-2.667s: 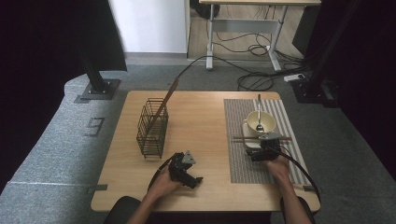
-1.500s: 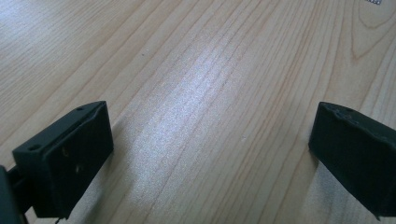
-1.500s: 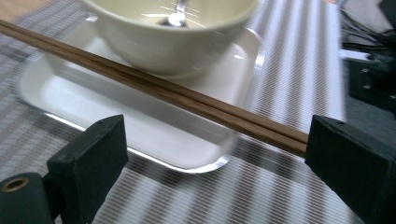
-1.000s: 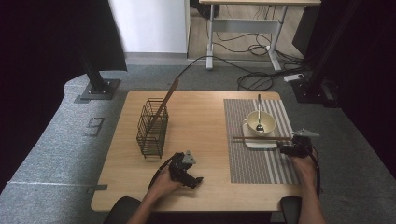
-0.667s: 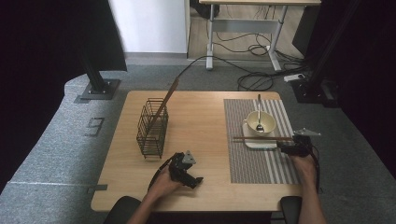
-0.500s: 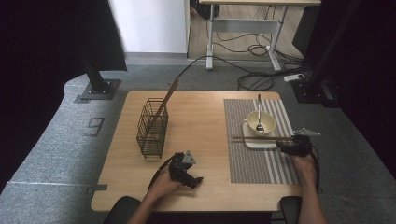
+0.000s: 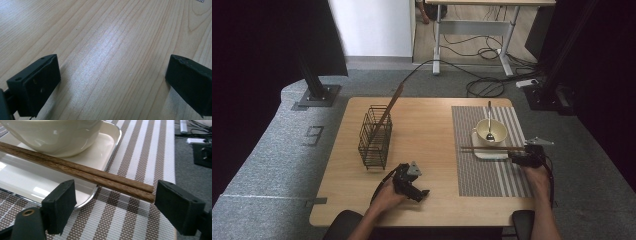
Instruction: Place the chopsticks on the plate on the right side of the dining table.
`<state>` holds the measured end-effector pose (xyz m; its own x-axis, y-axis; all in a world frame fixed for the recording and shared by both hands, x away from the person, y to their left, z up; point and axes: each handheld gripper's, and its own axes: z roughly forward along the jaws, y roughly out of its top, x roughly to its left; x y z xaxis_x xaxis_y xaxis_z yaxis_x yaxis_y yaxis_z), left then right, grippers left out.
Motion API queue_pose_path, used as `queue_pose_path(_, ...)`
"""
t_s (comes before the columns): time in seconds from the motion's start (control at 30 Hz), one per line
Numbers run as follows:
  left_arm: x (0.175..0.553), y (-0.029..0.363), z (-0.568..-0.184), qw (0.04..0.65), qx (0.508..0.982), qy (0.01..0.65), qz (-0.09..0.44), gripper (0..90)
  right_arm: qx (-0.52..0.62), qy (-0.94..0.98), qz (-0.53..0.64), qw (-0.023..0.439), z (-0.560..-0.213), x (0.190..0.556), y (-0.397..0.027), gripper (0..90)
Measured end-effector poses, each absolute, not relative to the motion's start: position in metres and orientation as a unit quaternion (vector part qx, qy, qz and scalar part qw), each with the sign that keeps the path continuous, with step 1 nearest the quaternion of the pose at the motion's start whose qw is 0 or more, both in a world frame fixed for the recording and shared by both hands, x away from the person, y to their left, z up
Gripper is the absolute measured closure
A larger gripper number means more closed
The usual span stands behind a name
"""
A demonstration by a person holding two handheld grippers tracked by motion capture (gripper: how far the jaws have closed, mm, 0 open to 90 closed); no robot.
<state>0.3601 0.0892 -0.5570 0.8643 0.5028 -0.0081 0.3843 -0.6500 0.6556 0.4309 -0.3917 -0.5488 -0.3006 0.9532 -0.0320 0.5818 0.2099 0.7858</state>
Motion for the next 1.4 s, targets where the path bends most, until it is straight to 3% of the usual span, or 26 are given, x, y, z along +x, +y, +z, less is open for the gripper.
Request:
queue_pose_path(1.07,0.36,0.089,-0.557,0.339,0.904,0.245,0.087,0.0,0.526,0.729,0.348,0.265,-0.547,0.426,-0.387,13.1)
queue_pose_path(1.4,0.36,0.089,-0.557,0.339,0.904,0.246,0.087,0.0,0.513,0.732,0.355,0.272,-0.532,0.413,-0.385,10.0)
